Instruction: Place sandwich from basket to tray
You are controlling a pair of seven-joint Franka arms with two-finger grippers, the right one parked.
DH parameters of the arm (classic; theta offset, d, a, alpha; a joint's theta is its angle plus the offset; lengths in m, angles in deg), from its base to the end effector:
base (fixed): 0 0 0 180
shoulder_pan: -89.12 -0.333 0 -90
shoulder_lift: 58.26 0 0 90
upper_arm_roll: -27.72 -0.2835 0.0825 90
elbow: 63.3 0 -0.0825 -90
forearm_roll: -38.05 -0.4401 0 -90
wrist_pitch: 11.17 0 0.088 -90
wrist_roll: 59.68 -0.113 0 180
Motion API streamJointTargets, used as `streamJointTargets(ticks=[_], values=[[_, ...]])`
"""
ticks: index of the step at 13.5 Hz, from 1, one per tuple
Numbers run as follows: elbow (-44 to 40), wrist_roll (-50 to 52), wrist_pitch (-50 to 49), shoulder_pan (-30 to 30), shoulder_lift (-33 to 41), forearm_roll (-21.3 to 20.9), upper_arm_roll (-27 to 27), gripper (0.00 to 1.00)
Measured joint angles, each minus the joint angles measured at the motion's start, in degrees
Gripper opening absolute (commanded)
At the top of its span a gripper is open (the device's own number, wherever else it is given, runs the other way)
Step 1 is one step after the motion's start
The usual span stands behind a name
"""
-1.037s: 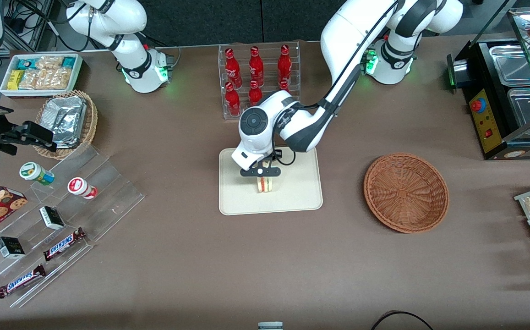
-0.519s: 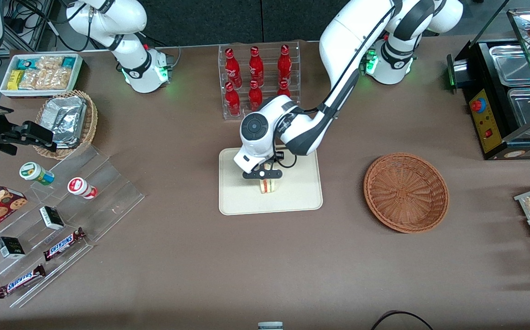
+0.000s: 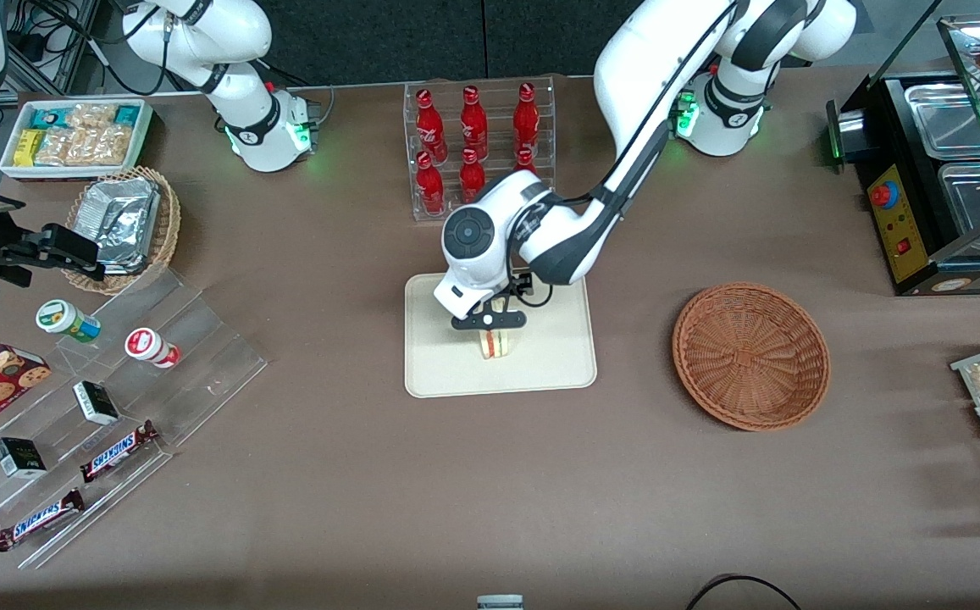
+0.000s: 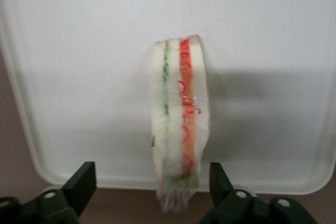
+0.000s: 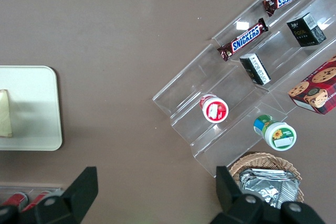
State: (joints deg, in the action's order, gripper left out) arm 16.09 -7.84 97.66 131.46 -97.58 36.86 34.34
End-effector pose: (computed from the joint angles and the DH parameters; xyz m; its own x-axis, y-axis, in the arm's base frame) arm 0.4940 -0.5466 0.2371 0.9868 0.0682 -0.1466 0.0541 -0.9937 -0.0978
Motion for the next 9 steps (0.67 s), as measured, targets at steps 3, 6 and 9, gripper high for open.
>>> streamJointTargets(ticks=[3,6,9], values=[[-1.1,2.6,-9.9,-2.2,9.2,0.0,-2.5,1.00],[-0.9,2.7,-17.2,-7.6,17.2,0.0,-2.9,1.00],[-0.8,-1.6,-25.6,-14.6,24.0,0.3,-3.1,1.00]])
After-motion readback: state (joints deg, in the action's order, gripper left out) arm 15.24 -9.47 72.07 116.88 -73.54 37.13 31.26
